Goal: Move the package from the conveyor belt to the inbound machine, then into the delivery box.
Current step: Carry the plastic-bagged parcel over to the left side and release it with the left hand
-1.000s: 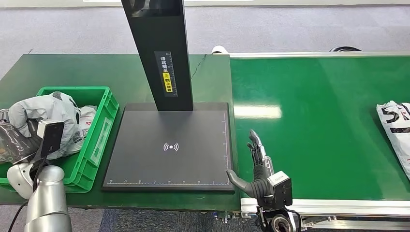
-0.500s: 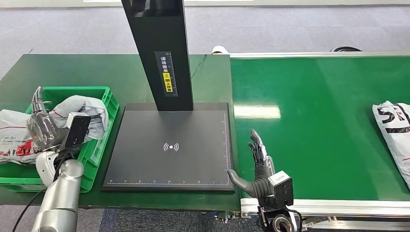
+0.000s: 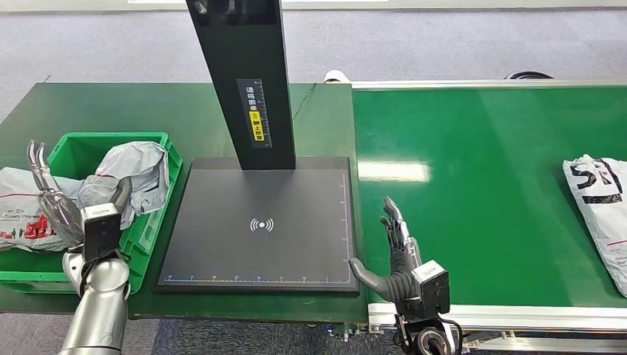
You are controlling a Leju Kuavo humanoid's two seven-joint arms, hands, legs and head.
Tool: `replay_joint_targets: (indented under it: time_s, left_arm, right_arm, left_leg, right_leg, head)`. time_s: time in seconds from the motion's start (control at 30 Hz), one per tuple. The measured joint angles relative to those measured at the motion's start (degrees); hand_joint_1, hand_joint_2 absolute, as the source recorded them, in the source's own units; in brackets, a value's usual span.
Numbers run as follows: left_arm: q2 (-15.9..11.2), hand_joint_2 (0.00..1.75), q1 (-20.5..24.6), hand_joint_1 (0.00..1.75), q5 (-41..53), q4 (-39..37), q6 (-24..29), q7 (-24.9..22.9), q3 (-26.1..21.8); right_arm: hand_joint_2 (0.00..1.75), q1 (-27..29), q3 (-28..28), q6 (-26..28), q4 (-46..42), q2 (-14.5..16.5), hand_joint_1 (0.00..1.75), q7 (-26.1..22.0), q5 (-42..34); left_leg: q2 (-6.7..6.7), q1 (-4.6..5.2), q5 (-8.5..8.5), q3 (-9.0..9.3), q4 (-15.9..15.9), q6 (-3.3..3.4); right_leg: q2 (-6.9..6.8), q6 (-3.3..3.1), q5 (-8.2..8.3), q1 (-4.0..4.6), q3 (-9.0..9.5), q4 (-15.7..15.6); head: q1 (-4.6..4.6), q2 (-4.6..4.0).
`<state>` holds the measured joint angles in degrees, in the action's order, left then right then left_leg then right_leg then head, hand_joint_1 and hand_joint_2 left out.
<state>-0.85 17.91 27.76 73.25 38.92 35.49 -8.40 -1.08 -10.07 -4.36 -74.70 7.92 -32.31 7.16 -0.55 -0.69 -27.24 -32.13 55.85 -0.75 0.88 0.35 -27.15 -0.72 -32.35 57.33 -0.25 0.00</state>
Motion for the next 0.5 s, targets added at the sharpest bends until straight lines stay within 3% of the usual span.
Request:
replay_joint_targets:
  time_s: [0.2, 0.5]
  left_arm:
    - [1.3, 1.75, -3.2, 0.00, -7.3, 7.4, 0.1, 4.2, 0.7]
    - [2.9, 1.75, -6.2, 0.00, -8.6, 15.6, 0.1, 4.7, 1.4]
  right_arm:
    - [1.75, 0.0, -0.1, 0.4, 0.0, 0.0, 0.00, 0.0, -0.3]
    - [1.75, -0.3, -0.2, 0.6, 0.1, 0.0, 0.00, 0.0, -0.4]
  left_leg:
    - [0.02, 0.00, 0.00, 0.00, 0.0, 0.00]
    - [-0.03, 0.00, 0.00, -0.01, 0.0, 0.00]
  right_leg:
    - [0.01, 0.00, 0.00, 0.00, -0.01, 0.0]
    - [-0.01, 0.00, -0.01, 0.00, 0.00, 0.0]
  head:
    - [0.01, 0.00]
    - [0.01, 0.00]
